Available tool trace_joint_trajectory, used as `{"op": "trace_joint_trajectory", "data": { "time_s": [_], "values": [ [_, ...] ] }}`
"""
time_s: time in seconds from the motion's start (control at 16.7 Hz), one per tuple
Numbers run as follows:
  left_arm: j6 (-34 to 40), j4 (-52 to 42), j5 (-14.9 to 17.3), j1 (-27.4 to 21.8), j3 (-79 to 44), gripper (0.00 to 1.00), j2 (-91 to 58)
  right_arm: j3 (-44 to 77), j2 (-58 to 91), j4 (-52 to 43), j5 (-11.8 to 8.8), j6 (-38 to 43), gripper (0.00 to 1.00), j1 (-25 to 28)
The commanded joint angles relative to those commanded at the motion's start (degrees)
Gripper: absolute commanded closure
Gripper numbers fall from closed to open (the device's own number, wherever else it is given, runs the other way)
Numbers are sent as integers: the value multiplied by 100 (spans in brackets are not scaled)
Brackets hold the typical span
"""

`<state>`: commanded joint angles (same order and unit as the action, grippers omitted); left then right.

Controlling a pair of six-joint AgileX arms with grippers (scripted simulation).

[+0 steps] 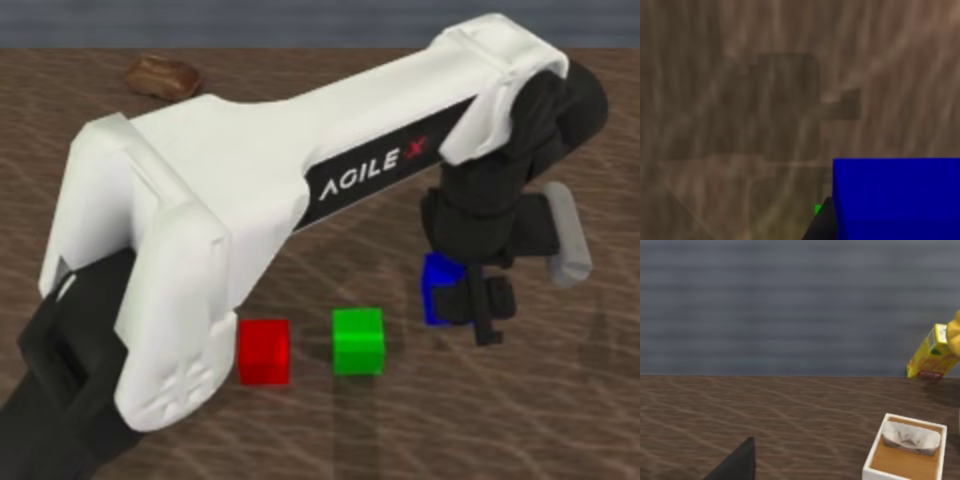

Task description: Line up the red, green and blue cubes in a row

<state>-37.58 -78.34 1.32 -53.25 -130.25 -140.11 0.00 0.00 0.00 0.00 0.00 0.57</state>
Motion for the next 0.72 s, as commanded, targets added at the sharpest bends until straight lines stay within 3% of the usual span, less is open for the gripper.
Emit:
{"op": "trace_joint_trajectory", "data": {
  "time_s": [0.72],
  "values": [
    [-16, 1454, 5, -6, 1308, 100, -174, 0, 0, 0, 0, 0, 0, 0]
  ]
}}
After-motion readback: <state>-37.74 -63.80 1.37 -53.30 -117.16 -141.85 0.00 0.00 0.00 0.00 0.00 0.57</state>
